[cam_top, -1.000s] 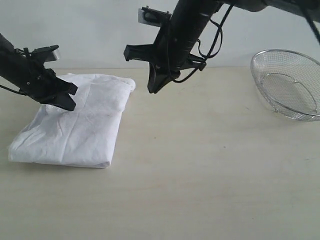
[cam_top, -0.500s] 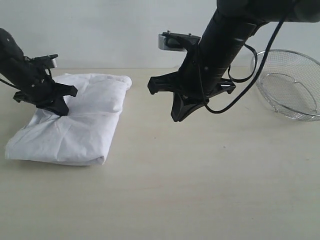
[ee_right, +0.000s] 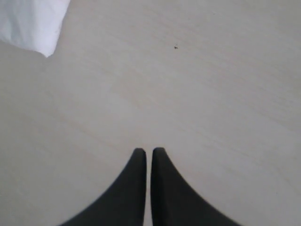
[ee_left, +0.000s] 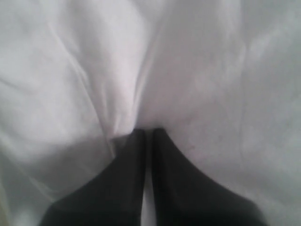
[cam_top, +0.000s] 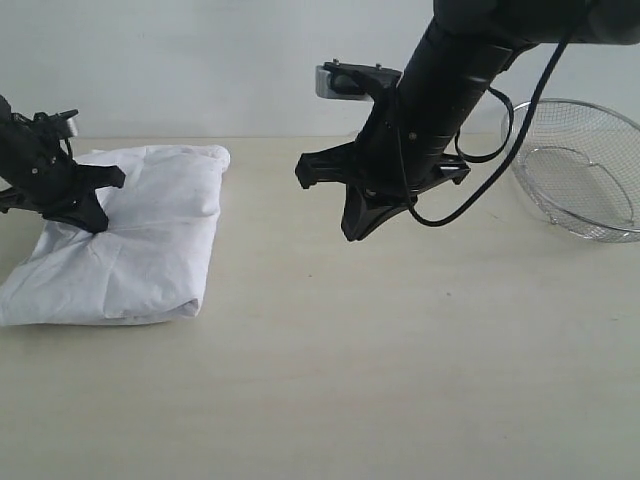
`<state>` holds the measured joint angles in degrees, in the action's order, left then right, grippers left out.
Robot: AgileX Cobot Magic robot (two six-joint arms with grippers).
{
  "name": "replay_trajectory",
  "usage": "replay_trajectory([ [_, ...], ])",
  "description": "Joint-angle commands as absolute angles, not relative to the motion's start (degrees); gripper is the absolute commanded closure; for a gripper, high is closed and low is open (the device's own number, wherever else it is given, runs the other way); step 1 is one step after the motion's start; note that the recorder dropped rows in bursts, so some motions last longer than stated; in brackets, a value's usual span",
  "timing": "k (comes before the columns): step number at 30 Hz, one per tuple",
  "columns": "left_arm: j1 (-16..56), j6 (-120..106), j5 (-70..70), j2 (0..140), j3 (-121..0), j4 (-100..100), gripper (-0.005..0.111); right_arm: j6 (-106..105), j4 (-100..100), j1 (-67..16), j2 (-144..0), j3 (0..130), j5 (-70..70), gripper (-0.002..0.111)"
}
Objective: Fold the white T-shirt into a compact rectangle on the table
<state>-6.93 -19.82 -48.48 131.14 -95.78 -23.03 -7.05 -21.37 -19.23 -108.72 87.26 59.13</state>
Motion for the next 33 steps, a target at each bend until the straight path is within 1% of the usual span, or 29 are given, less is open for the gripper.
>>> replay_trajectory([
  [1, -7.4, -28.6, -49.0, 130.2, -96.3, -30.6, 0.102, -7.6, -21.2, -18.8, -107.9, 87.1, 58.4, 0.108],
  [4, -7.4, -29.6, -48.7, 129.0, -96.3, -33.9, 0.102, -7.6, -21.2, -18.8, -107.9, 87.1, 58.5, 0.108],
  [10, -7.4, -30.4, -49.8, 126.1, -96.3, -33.9, 0.102, -7.6, -21.2, -18.8, -107.9, 87.1, 57.7, 0.108],
  [13, -7.4, -30.4, -52.0, 123.8, -96.3, -34.1, 0.102, -7.6, -21.2, -18.8, -107.1, 86.4, 52.7, 0.108],
  [17, -7.4, -29.9, -55.6, 120.3, -96.3, -34.1, 0.102, -7.0, -21.6, -18.8, -103.7, 82.5, 48.2, 0.108],
  [21, -7.5, -28.1, -58.6, 115.3, -94.7, -34.3, 0.102, -7.0, -21.9, -19.0, -98.2, 74.6, 43.3, 0.108],
  [24, -7.5, -28.1, -58.5, 109.7, -90.4, -37.2, 0.102, -7.0, -22.0, -19.2, -92.5, 67.5, 36.5, 0.108],
  [28, -7.5, -32.6, -56.7, 100.4, -81.8, -44.0, 0.102, -7.6, -22.0, -19.2, -83.5, 58.0, 26.8, 0.108],
  [33, -7.5, -47.8, -54.8, 85.7, -67.8, -64.6, 0.102, -7.7, -22.0, -19.2, -71.6, 47.8, 14.4, 0.108],
])
